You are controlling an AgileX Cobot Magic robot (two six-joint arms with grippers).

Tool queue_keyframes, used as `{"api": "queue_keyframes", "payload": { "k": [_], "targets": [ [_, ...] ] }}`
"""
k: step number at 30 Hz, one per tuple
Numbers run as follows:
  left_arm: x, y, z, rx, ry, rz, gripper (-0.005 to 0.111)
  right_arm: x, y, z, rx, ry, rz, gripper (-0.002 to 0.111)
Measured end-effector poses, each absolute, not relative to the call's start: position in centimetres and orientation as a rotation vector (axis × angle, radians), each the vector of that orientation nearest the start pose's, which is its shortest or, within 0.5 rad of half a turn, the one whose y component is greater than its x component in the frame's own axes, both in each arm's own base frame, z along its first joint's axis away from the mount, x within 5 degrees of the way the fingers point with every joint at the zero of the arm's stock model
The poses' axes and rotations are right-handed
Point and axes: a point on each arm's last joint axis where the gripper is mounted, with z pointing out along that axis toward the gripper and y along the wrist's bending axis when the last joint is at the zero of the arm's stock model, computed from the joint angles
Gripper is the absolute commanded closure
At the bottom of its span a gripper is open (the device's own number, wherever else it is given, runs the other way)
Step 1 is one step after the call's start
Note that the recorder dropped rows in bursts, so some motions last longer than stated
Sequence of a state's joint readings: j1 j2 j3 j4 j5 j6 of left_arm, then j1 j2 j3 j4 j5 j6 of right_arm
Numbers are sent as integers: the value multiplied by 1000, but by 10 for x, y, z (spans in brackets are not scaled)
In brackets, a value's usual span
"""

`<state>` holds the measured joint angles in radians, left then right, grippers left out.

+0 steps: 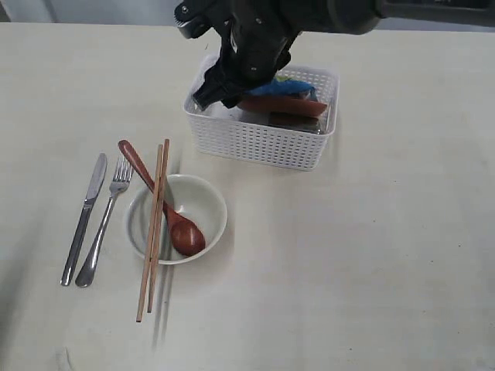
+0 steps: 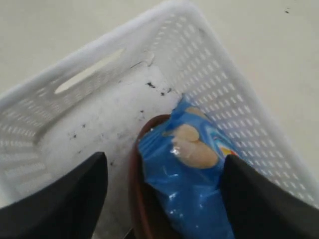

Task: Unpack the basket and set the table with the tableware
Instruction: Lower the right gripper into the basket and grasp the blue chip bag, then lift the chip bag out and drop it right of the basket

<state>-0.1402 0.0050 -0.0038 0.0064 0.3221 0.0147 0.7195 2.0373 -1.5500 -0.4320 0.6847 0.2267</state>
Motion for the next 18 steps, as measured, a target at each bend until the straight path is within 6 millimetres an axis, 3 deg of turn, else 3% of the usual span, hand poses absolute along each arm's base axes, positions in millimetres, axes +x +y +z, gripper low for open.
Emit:
{"api": "queue_keyframes", "payload": {
  "k": [3, 6, 14, 18],
  "targets": [
    [54, -7, 185, 144, 1802, -83, 107, 355, 273, 204, -910, 2358, -170, 46],
    [54, -7, 185, 144, 1802, -83, 107, 356, 273, 202, -897, 2354, -178, 55],
    [54, -7, 185, 144, 1802, -83, 107, 358, 275, 201, -891, 2337, -174, 109],
    [54, -7, 185, 144, 1802, -83, 107, 358, 273, 201, -904, 2331, -202, 109]
  ]
}}
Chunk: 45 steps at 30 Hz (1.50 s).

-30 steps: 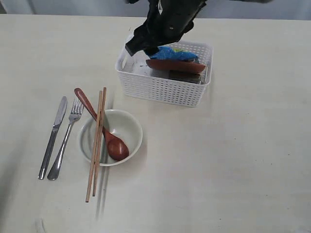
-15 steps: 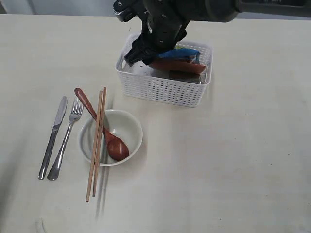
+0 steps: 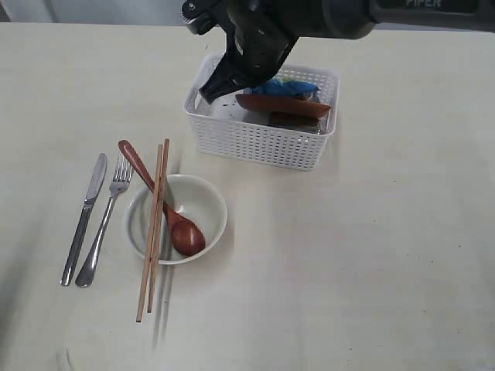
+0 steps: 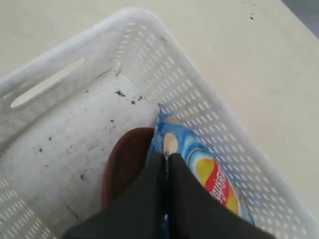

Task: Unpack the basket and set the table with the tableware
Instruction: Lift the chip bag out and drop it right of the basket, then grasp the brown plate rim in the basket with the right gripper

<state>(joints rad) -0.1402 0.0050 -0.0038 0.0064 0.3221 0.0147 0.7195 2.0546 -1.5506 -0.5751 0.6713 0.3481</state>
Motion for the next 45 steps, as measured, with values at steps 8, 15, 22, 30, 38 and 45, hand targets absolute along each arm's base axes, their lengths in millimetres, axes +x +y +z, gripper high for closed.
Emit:
{"api": "queue_keyframes", "payload": {
  "k": [8, 15, 22, 30, 38, 45],
  "targets": [
    [54, -7, 185, 144, 1802, -83, 107, 353, 261, 236, -889, 2279, -278, 109],
    [54, -7, 185, 144, 1802, -83, 107, 340, 240, 283, -827, 2246, -364, 109],
    [54, -7, 185, 144, 1802, -83, 107, 323, 206, 322, -742, 2259, -546, 109],
    [54, -7, 185, 144, 1802, -83, 107, 316, 147, 296, -585, 2458, -614, 89],
    [54, -7, 185, 144, 1802, -83, 107, 314, 147, 274, -617, 2502, -493, 47],
    [54, -7, 185, 144, 1802, -83, 107, 308, 154, 270, -720, 2549, -397, 51]
  ]
}}
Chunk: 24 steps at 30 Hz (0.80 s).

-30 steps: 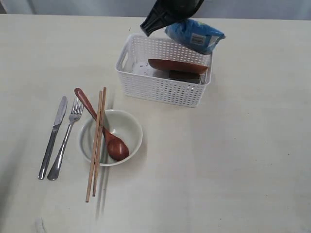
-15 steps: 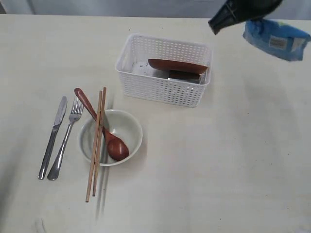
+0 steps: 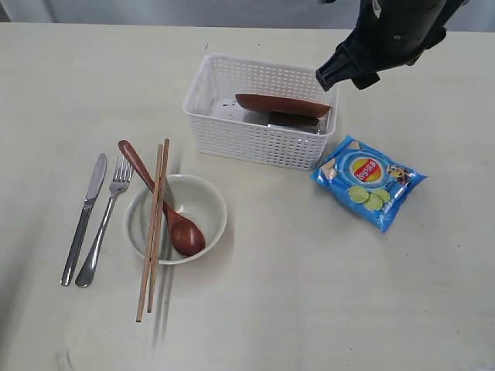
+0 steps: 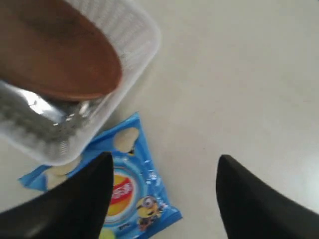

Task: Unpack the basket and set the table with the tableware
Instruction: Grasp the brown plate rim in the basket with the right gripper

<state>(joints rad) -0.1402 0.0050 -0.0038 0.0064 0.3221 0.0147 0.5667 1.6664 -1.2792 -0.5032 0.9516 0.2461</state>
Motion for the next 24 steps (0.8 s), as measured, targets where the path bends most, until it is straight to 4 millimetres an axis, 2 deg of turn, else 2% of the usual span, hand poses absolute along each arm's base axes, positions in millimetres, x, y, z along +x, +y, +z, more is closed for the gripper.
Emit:
{"api": "queue_keyframes", "payload": {
  "k": [6, 15, 17, 20, 24],
  "targets": [
    [54, -7, 185, 144, 1802, -83, 107, 301, 176, 265, -905, 2546, -72, 51],
    [54, -7, 185, 144, 1802, -83, 107, 309, 197, 282, -989, 2399, 141, 51],
    [54, -7, 185, 144, 1802, -83, 107, 311, 206, 273, -1090, 2409, 175, 51],
    [54, -7, 185, 144, 1802, -83, 107, 313, 219, 250, -1263, 2400, 121, 51],
    [54, -7, 185, 144, 1802, -83, 107, 318, 223, 234, -1313, 2397, 63, 51]
  ]
}}
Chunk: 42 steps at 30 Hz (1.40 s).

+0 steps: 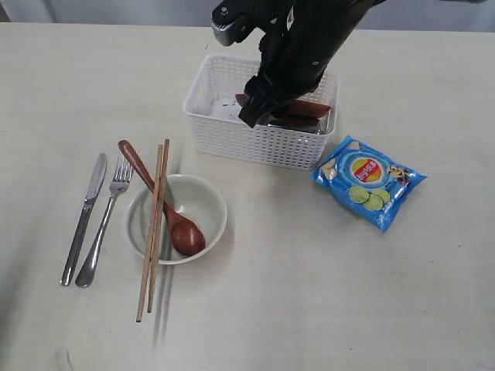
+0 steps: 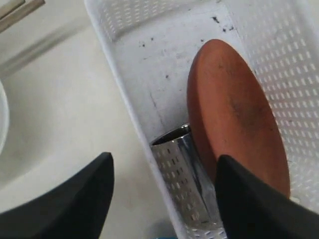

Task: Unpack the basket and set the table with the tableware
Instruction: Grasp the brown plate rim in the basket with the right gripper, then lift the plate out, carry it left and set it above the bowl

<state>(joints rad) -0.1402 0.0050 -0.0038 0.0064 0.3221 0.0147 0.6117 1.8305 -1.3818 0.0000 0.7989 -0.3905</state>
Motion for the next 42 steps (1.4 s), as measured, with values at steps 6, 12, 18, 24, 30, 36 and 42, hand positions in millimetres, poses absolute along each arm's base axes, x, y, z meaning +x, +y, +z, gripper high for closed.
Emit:
{"api": "queue_keyframes", "payload": {
  "k": [6, 12, 18, 24, 30, 36, 42],
  "targets": [
    [54, -7, 185, 144, 1802, -83, 107, 332, 222, 223, -1269, 2358, -63, 51],
    [54, -7, 185, 144, 1802, -83, 107, 336, 224, 214, -1272, 2354, -70, 51],
    [54, -7, 185, 144, 1802, -83, 107, 340, 226, 196, -1280, 2390, -86, 52],
    [54, -7, 185, 144, 1802, -83, 107, 344, 222, 194, -1245, 2388, -166, 88],
    [54, -7, 185, 144, 1802, -83, 107, 351, 215, 196, -1182, 2367, -295, 109],
    [54, -7, 185, 144, 1802, -83, 107, 361, 200, 197, -1032, 2407, -356, 109],
    [54, -7, 185, 144, 1802, -83, 107, 368, 180, 199, -926, 2448, -497, 109]
  ]
}}
